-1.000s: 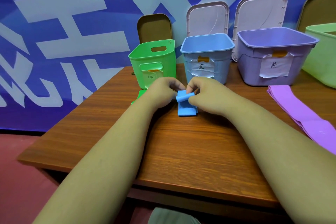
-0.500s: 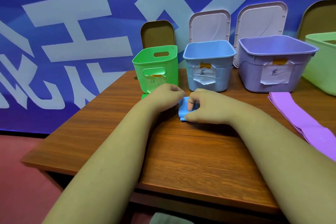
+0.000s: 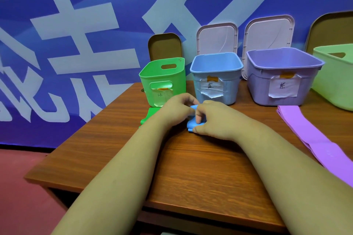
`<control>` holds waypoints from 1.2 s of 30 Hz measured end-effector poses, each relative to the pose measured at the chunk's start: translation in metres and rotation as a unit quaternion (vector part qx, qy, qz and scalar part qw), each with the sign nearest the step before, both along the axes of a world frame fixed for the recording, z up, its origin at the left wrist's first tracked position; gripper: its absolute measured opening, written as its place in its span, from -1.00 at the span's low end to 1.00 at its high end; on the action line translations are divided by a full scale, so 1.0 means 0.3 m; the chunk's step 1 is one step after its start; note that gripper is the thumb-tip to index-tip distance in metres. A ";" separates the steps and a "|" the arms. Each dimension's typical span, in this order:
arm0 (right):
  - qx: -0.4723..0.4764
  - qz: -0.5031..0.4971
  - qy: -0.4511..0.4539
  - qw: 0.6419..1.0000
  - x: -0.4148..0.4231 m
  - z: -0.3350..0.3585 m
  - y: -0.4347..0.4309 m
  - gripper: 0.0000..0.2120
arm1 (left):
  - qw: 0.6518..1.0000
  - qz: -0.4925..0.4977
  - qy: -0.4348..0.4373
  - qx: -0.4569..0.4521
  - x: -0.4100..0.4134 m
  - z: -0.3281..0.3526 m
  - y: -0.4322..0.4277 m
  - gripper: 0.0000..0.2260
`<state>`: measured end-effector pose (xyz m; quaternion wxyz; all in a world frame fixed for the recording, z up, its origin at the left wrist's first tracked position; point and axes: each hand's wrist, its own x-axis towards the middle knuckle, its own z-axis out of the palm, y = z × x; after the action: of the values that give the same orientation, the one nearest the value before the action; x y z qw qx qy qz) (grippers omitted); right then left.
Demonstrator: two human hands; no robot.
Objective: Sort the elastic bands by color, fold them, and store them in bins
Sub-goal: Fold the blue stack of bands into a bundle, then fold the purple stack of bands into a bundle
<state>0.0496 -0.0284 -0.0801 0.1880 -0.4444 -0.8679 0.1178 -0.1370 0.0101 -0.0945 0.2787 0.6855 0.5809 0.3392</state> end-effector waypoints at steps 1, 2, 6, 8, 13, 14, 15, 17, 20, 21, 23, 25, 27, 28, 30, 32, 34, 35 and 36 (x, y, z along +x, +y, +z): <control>0.005 -0.012 -0.001 1.000 0.003 0.000 0.002 -0.79 | 1.000 0.006 -0.013 0.004 0.012 -0.002 0.005 -0.74; 0.011 -0.025 -0.004 1.000 0.005 -0.002 0.007 -0.80 | 1.000 0.013 -0.018 0.011 0.025 -0.003 0.010 -0.75; 0.020 -0.054 -0.025 0.998 0.017 -0.009 0.019 -0.90 | 0.998 0.047 0.009 0.050 0.051 -0.010 0.035 -0.79; 0.018 -0.062 -0.029 0.997 0.021 -0.011 0.022 -0.91 | 0.997 0.047 0.022 0.054 0.056 -0.022 0.043 -0.79; 0.004 -0.081 -0.027 0.996 0.002 -0.009 0.018 -0.91 | 0.995 0.069 0.042 0.057 0.065 -0.031 0.036 -0.76; -0.004 -0.084 -0.028 0.996 -0.003 -0.002 0.015 -0.91 | 0.995 0.072 0.042 0.055 0.066 -0.030 0.033 -0.75; -0.009 -0.085 -0.031 0.996 -0.005 0.011 0.013 -0.90 | 0.995 0.076 0.038 0.051 0.067 -0.030 0.031 -0.76; -0.018 -0.085 -0.043 0.995 0.000 0.044 0.012 -0.90 | 0.994 0.090 0.035 0.053 0.069 -0.026 0.026 -0.79; -0.031 -0.093 -0.047 0.994 0.051 0.108 0.005 -0.87 | 0.988 0.109 0.068 0.080 0.079 -0.004 0.011 -0.82; -0.033 -0.098 -0.042 0.994 0.083 0.134 -0.004 -0.85 | 0.986 0.114 0.082 0.093 0.085 0.008 0.004 -0.82; -0.042 -0.106 -0.028 0.993 0.169 0.187 -0.037 -0.84 | 0.982 0.117 0.090 0.115 0.108 0.039 -0.016 -0.81; -0.052 -0.116 -0.018 0.992 0.282 0.224 -0.065 -0.84 | 0.981 0.105 0.086 0.136 0.152 0.079 -0.046 -0.82; -0.066 -0.134 -0.010 0.989 0.405 0.236 -0.074 -0.82 | 0.984 0.069 0.078 0.143 0.217 0.116 -0.077 -0.83; -0.069 -0.148 -0.006 0.987 0.465 0.233 -0.070 -0.81 | 0.989 0.037 0.063 0.127 0.259 0.132 -0.092 -0.85; -0.068 -0.185 0.006 0.980 0.582 0.207 -0.049 -0.80 | 0.997 -0.041 0.028 0.060 0.361 0.158 -0.113 -0.89; -0.064 -0.214 0.042 0.974 0.684 0.164 -0.022 -0.81 | 0.995 -0.091 0.043 0.011 0.477 0.167 -0.118 -0.91; -0.050 -0.233 0.072 0.968 0.759 0.117 -0.003 -0.82 | 0.991 -0.097 0.086 -0.005 0.588 0.162 -0.104 -0.88; -0.040 -0.238 0.082 0.967 0.784 0.093 0.001 -0.82 | 0.991 -0.089 0.103 -0.010 0.639 0.157 -0.093 -0.86; -0.031 -0.238 0.088 0.967 0.801 0.070 0.003 -0.84 | 0.990 -0.078 0.113 -0.014 0.688 0.152 -0.083 -0.84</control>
<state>0.2898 -0.0274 -0.0592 0.2729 -0.6313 -0.7133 0.1351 0.0693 -0.0147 -0.0490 0.2460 0.7588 0.5580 0.2287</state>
